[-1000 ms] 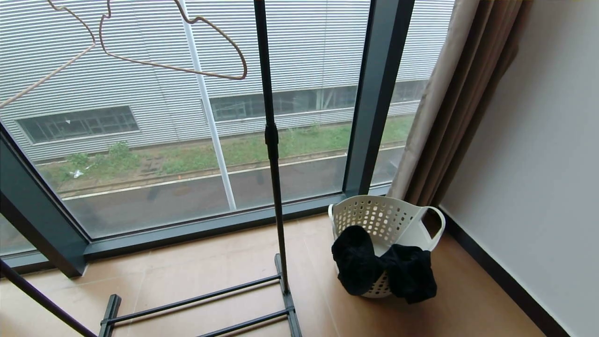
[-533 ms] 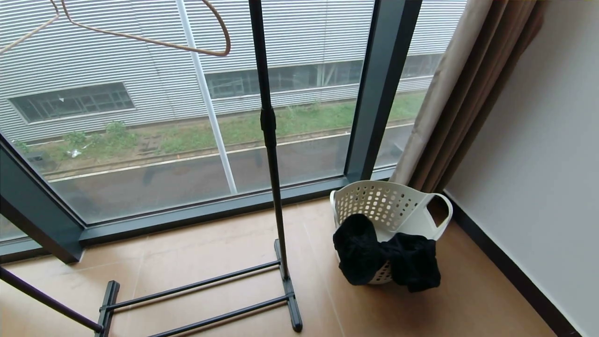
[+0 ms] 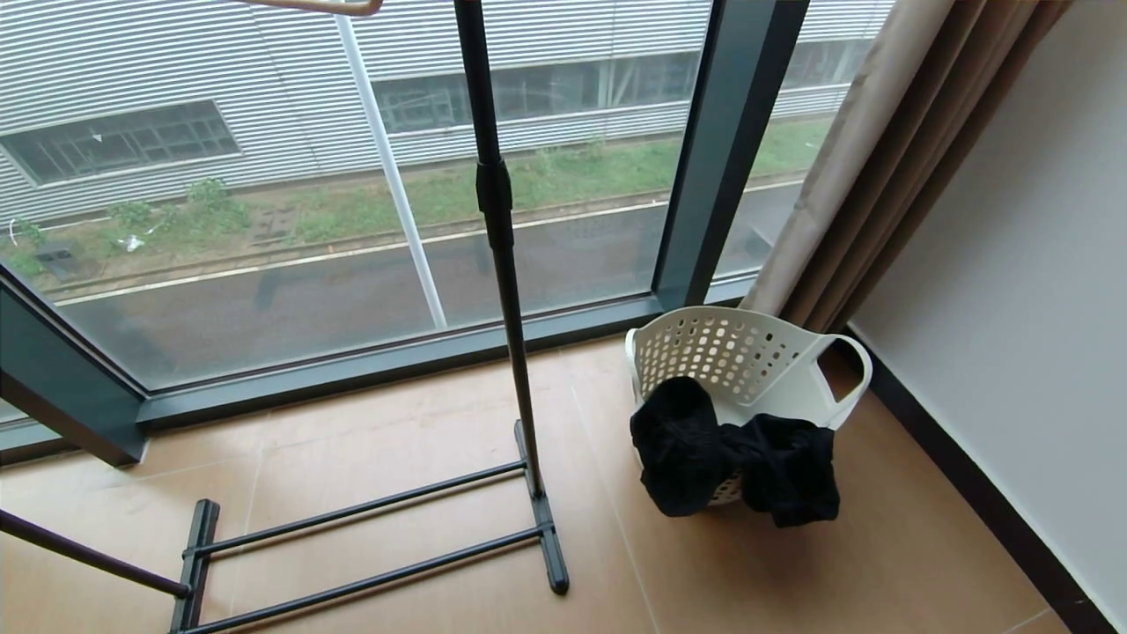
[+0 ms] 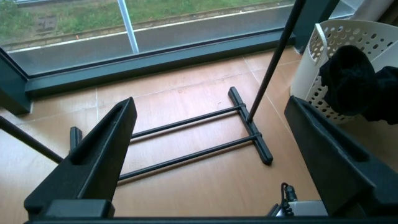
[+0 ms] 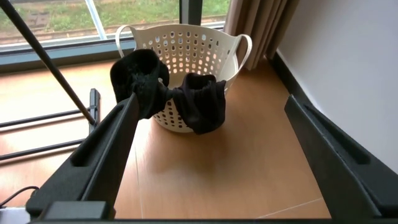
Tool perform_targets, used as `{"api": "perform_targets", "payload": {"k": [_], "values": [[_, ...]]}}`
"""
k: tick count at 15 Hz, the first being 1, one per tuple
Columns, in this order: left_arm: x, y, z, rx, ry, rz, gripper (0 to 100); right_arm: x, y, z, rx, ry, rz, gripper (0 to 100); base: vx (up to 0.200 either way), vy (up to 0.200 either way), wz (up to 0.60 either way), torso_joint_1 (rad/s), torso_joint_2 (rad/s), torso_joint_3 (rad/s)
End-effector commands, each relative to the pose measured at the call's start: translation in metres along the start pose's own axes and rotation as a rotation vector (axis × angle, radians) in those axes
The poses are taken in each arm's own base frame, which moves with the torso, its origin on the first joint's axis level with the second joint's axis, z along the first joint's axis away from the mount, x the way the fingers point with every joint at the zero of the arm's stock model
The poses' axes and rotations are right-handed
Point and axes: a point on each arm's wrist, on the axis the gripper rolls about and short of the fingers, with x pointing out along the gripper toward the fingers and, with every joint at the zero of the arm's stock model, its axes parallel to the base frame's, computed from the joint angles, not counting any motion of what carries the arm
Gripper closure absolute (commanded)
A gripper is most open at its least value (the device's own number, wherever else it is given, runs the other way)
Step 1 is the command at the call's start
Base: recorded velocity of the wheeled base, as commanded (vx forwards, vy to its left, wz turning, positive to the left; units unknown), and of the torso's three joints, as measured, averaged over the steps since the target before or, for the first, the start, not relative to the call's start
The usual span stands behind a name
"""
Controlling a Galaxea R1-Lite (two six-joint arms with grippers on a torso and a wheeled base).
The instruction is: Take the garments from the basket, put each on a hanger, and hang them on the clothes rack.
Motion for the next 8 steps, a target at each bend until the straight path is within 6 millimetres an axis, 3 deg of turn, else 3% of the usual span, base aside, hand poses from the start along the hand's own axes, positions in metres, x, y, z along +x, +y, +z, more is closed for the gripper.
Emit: {"api": "perform_targets", "payload": {"k": [1,8], "values": [[0.0001,0.0000,0.0000,0.000,0.001,0.000,0,0.0003,0.0000,0.0004,-0.001,0.005,0.001,0,0.000,0.000,0.00,0.007,0.00,-0.203],[0.0001,0.0000,0.0000,-0.002,0.001,0.000,0,0.0013,0.0001,0.0007,0.002,0.018,-0.002,0,0.000,0.000,0.00,0.003,0.00,-0.196]]}}
